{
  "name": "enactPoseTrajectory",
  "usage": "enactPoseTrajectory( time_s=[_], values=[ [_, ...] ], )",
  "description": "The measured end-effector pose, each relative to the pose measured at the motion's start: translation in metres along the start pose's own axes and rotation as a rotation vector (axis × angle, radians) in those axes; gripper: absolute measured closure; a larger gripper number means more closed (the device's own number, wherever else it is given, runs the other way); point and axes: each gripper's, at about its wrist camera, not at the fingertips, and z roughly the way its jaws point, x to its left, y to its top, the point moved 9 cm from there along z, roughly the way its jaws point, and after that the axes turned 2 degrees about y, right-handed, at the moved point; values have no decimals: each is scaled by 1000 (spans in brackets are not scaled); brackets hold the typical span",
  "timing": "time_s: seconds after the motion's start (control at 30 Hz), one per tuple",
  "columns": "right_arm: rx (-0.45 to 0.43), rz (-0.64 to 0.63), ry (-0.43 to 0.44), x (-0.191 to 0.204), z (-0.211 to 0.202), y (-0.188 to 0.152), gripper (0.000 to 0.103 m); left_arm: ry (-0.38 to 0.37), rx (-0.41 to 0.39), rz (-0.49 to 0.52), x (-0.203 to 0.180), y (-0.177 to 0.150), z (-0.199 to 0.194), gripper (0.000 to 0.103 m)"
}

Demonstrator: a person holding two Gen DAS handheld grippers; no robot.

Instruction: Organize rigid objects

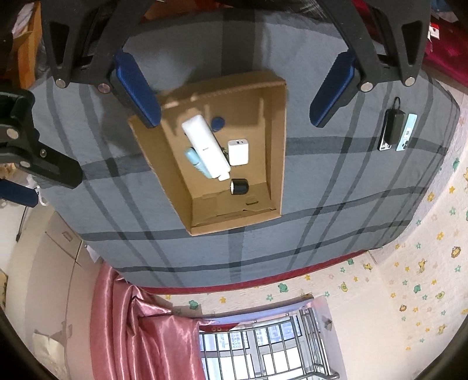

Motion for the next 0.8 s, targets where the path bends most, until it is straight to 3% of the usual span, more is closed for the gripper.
enactPoseTrajectory(
  time_s=[0.8],
  values=[
    [-35,-15,-28,0,-23,-13,0,-17,-11,47,-19,-16,-13,0]
  ],
)
